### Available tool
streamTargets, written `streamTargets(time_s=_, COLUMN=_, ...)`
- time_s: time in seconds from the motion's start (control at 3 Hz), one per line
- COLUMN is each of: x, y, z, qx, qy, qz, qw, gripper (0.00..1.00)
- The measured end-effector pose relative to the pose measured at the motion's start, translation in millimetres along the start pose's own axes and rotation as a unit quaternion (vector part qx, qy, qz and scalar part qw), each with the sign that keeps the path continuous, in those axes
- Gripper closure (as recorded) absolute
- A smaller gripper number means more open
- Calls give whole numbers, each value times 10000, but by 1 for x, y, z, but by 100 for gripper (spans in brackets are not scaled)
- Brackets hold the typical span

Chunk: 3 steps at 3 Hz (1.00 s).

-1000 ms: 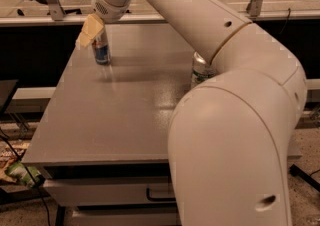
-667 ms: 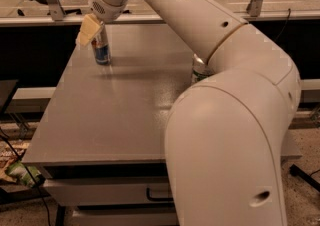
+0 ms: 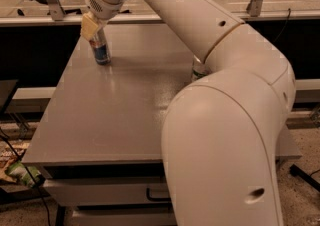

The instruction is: Move redbull can near 7up can

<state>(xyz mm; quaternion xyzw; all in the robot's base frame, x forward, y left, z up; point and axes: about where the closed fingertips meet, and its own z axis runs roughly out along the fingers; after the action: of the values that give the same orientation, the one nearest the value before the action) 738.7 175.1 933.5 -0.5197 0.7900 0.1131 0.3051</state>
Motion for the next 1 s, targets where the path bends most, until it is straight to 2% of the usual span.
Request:
streamTargets(time_s=0.33, x=8, y=-4, z=-19, qx=82, qy=-52, qz=-36, qw=9999, gripper=89)
streamTargets(time_s=0.67, x=33, y=-8, z=-51, qx=85, qy=-145, qz=93, qw=9998, gripper=100)
streamTargets(time_s=1.0, x=69, y=-12, z=-85, qx=36, qy=-278, qz=313, qw=9991, gripper=100)
